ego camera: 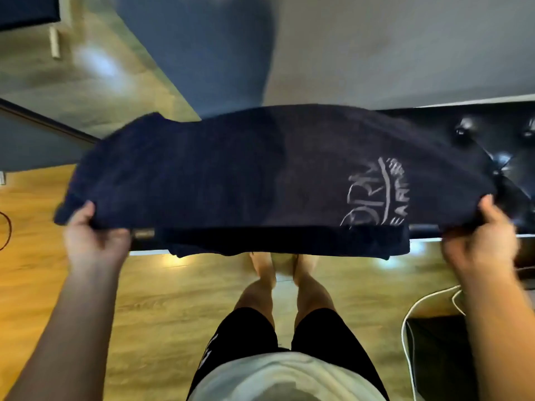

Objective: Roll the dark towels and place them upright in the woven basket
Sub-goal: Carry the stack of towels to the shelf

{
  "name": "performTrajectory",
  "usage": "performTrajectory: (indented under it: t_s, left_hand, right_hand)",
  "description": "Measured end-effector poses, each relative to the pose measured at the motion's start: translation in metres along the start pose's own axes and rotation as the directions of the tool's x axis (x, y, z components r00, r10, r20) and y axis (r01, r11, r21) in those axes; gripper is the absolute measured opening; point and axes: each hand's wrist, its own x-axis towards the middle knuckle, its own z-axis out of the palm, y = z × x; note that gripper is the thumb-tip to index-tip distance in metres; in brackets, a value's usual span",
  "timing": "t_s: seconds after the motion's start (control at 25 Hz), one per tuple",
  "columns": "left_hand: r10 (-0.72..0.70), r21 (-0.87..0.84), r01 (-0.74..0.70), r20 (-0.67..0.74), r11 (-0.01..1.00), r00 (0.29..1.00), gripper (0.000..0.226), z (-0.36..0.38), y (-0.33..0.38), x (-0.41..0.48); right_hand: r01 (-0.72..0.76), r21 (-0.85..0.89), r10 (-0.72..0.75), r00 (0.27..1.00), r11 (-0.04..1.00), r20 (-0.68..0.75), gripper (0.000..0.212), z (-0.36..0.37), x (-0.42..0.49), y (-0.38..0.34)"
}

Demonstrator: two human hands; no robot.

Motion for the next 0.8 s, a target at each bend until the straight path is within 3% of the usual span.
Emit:
performTrajectory:
  t_s: [0.08,0.16,0.24,0.28,0.36,0.44,0.52,0.64,0.72,0.8]
  left_hand:
    - [-0.184,0.176,0.216,-0.179,0.960,0.966,0.027,-0.046,-0.042,0.023]
    - [-0.248,0.398,0.388,-0.358,0.832,0.900,0.030,-0.090,-0.087,0.054]
    - [-0.082,0.719,0.375,-0.408,0.585,0.909,0.043,-0.115,-0.107,0.076]
    - [0.091,0.857,0.261,-0.333,0.444,0.939,0.049,-0.117,-0.106,0.086]
    - [0.263,0.958,0.032,-0.110,0.285,0.959,0.060,-0.101,-0.101,0.107]
    - [0.196,0.974,-0.082,0.040,0.211,0.980,0.070,-0.077,-0.096,0.134]
    - [0.077,0.989,0.000,-0.012,0.147,0.997,0.080,-0.053,-0.106,0.161]
    - [0.159,0.997,0.071,-0.074,0.026,0.984,0.076,-0.035,-0.134,0.169]
    - [0.204,0.999,0.042,-0.036,-0.022,0.978,0.072,-0.034,-0.135,0.161]
    - [0.131,1.000,-0.015,0.013,0.014,0.991,0.068,-0.038,-0.120,0.152]
  right_hand:
    - [-0.236,-0.155,0.212,0.965,0.959,-0.157,0.086,-0.018,-0.016,0.041]
    - [-0.405,-0.242,0.306,0.881,0.882,-0.361,0.051,-0.059,-0.006,0.085]
    - [-0.479,-0.431,0.221,0.823,0.765,-0.523,0.041,-0.085,0.023,0.107]
    - [-0.471,-0.552,0.135,0.831,0.688,-0.540,0.044,-0.083,0.032,0.105]
    - [-0.282,-0.754,-0.076,0.913,0.594,-0.401,0.061,-0.067,0.061,0.095]
    - [-0.125,-0.894,-0.116,0.974,0.431,-0.193,0.078,-0.043,0.092,0.085]
    - [-0.096,-0.941,-0.012,0.994,0.325,-0.106,0.092,-0.024,0.117,0.086]
    - [-0.076,-0.962,-0.034,0.996,0.261,-0.087,0.111,-0.027,0.144,0.099]
    - [-0.065,-0.957,-0.076,0.993,0.282,-0.090,0.104,-0.027,0.143,0.100]
    - [-0.082,-0.953,-0.021,0.996,0.293,-0.092,0.098,-0.023,0.140,0.092]
